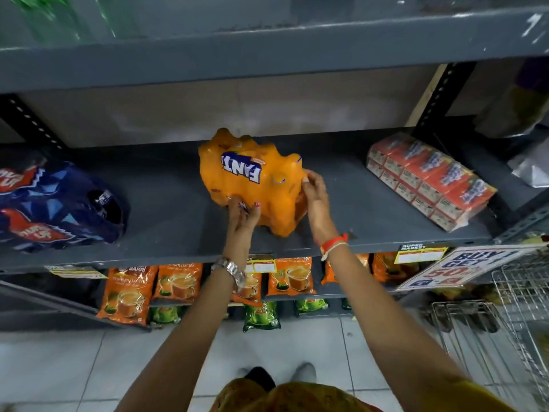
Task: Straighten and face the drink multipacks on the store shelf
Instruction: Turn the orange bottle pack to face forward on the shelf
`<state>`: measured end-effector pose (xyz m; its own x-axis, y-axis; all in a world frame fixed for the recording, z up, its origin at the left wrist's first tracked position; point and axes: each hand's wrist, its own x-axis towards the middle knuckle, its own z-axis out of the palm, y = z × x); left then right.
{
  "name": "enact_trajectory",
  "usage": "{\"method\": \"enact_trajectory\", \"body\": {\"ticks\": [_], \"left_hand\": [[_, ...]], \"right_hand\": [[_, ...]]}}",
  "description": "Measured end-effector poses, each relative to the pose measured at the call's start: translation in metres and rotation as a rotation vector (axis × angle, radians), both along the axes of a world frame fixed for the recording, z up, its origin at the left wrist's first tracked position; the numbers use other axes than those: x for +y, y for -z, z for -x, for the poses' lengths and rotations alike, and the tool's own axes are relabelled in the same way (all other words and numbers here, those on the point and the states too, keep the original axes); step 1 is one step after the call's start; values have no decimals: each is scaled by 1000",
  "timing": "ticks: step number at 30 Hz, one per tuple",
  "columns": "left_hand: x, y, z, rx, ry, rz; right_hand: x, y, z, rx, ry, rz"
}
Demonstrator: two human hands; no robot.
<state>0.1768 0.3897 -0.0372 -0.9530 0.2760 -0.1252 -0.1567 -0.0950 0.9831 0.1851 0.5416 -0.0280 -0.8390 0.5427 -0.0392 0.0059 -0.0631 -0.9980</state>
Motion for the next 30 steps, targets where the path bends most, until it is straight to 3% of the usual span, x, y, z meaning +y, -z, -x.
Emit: {"method": "enact_trajectory", "body": {"ticks": [4,8,11,14,16,18,21,23,26,30], "left_hand": [[-24,-15,42,-42,119,20],[-58,-33,80,51,181,219],[-68,-42,97,75,-46,316],[-73,-33,87,78,-469,250],[-76,-21,71,119,-616,158],[-77,-10,56,155,-618,74],[-76,0,38,172,-495,52],[-74,-3,33,200,-426,63],[-73,-8,39,267,-366,161],[-78,-9,50,307,-303,230]], "right_hand": [[-40,12,-34,32,8,-225],[-82,26,-48,-39,-73,-307],[-122,37,-55,-156,-164,-215],[-145,28,-43,76,-402,-351],[-144,14,-29,96,-544,-340],[-132,9,-18,84,-419,-307],[-100,-6,-1,170,17,-158],[-74,-18,19,139,160,-145],[-48,-23,50,-78,46,-265],[-41,-15,53,-65,-83,-180]]}}
